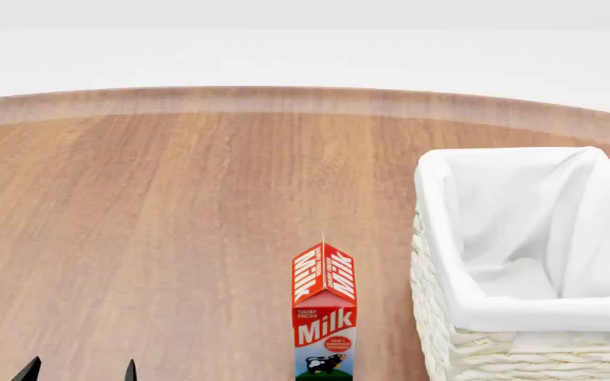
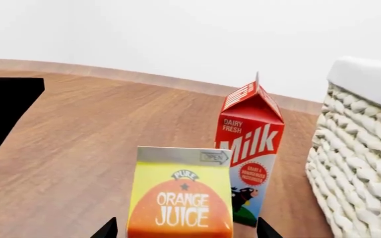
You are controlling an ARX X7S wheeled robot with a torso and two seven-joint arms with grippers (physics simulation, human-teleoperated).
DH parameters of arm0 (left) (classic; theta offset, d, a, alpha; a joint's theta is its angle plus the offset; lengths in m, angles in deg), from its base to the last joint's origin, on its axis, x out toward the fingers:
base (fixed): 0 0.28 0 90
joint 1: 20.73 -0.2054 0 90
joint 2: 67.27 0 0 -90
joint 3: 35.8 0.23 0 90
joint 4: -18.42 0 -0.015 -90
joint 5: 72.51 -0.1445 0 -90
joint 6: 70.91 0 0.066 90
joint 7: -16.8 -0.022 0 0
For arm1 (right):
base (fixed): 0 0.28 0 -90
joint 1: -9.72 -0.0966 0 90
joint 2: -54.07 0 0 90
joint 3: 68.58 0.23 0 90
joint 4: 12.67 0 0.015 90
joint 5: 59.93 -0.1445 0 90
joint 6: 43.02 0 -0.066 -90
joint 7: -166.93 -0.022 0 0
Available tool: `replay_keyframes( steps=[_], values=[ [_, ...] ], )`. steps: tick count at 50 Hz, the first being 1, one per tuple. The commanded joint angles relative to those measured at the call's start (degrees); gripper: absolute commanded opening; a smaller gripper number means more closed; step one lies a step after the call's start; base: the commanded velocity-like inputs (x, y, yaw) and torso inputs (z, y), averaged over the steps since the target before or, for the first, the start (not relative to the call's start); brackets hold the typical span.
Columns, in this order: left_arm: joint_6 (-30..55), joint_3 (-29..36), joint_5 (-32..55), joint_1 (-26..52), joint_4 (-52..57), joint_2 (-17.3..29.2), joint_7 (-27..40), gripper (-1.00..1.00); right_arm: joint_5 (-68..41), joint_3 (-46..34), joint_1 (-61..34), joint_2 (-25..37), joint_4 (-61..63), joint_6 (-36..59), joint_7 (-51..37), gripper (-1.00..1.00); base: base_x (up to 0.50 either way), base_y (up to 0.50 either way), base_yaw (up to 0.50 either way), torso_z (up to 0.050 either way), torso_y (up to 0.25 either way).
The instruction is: Pick up the orange juice, and put it in the basket.
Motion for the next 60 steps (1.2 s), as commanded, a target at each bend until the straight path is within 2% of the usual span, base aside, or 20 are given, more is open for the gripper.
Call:
replay_keyframes(
  steps=[1,60],
  values=[
    [-0.08,0.28,0.22,0.06,-0.03,0.22,0.25,1.00,-0.44,-0.51,-0.92,-0.39,-1.07,0.09,-0.09,1.00,0.00,0.00,0.00,0.000,0.000],
    [-0.47,1.60,1.23,0.35,-0.15,1.22,1.44,1.00,-2.47,-2.46,-6.74,-2.57,-11.40,-2.86,-0.84,1.00,0.00,0.00,0.00,0.000,0.000]
  ],
)
